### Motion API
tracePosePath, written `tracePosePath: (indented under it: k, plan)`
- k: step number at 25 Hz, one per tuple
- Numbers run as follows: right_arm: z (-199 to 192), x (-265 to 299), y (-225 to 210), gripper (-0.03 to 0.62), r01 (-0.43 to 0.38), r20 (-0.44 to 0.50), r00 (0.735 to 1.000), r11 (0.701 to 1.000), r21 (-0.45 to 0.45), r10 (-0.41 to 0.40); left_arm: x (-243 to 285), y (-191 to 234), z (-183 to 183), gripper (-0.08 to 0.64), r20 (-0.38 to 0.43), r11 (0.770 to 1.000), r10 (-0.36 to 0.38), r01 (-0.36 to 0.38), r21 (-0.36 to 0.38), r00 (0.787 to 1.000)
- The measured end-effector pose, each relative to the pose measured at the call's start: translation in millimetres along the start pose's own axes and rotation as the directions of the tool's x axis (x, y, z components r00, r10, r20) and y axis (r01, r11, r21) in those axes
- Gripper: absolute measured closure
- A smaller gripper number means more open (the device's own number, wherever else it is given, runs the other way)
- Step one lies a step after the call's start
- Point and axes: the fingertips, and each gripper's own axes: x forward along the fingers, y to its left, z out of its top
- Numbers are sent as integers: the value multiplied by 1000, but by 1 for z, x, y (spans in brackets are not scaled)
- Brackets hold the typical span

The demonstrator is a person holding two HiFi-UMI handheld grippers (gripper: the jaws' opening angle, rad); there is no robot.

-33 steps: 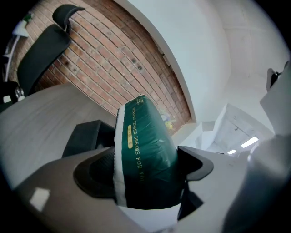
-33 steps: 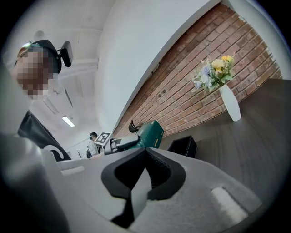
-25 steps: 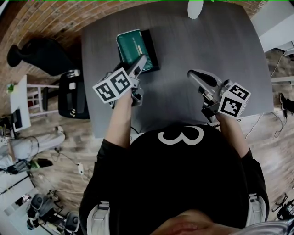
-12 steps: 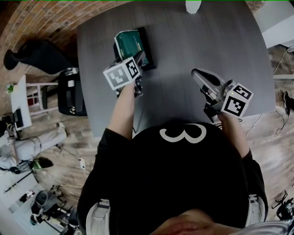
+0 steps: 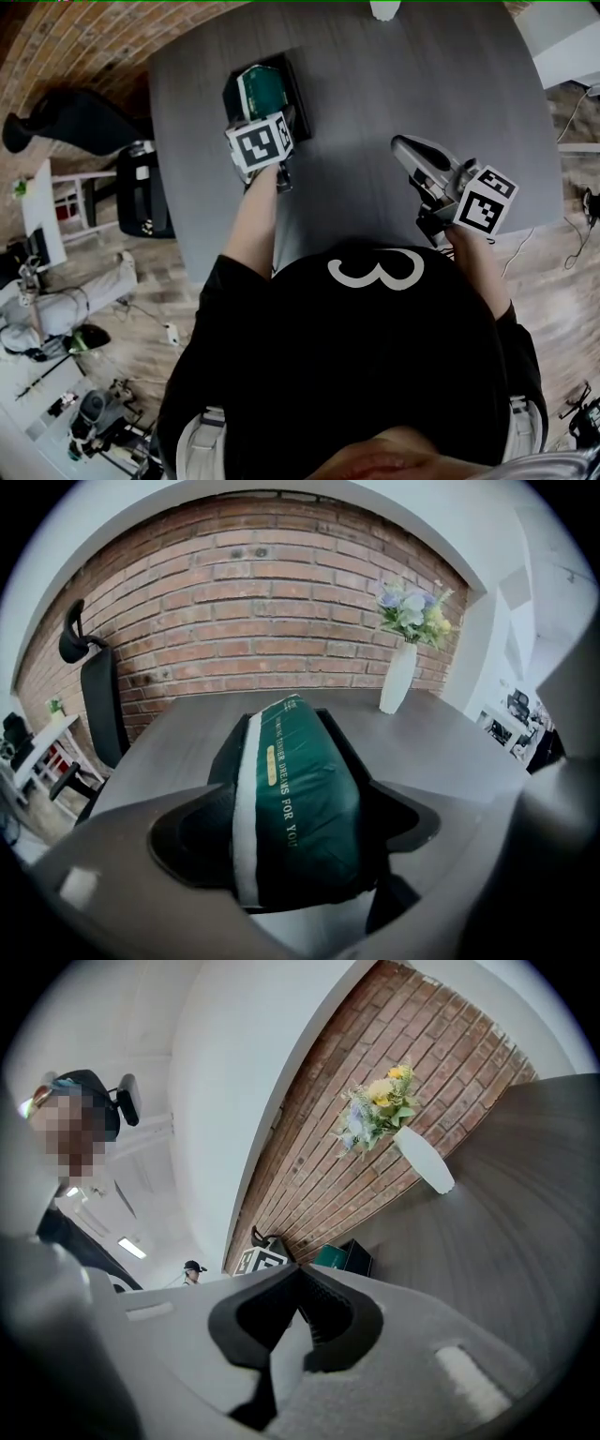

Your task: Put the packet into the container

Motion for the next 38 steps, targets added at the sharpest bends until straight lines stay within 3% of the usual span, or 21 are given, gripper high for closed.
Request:
tracePosePath:
  k: [5, 13, 15, 17, 21, 26, 30, 35, 38]
  plan:
    - [2, 0, -2, 591, -8, 0, 1000, 1000, 18, 8, 2, -7, 3, 115, 17, 1000, -8, 8, 31, 1000]
    - [0, 7, -2, 591, -9, 7, 1000, 999, 53, 8, -9, -9, 12, 104, 76, 996, -83, 85, -27, 994]
    - [0, 10, 0, 591, -9, 2, 1000, 999, 39, 9, -17, -10, 15, 137, 103, 991, -123, 128, -48, 987]
    - [-2, 14, 7, 591, -16, -4, 1000, 1000, 25, 16, -32, -12, 21, 216, 145, 981, -178, 188, -57, 973]
    - [-8, 25, 25, 591, -50, -11, 999, 999, -13, 49, -74, -18, 29, 285, 214, 948, -305, 317, -22, 928]
    - [-2, 29, 46, 591, -97, -26, 995, 993, -61, 96, -133, -39, 33, 449, 314, 865, -468, 501, -29, 826]
    - [4, 35, 69, 591, -123, -51, 992, 985, -118, 117, -175, -52, 24, 554, 356, 809, -528, 584, -63, 771]
    - [-14, 60, 95, 591, -171, -123, 981, 967, -188, 149, -206, -63, 0, 549, 352, 728, -627, 683, -50, 694]
    - [-27, 66, 115, 591, -215, -177, 969, 946, -241, 175, -221, -67, -13, 549, 344, 715, -640, 696, -61, 687]
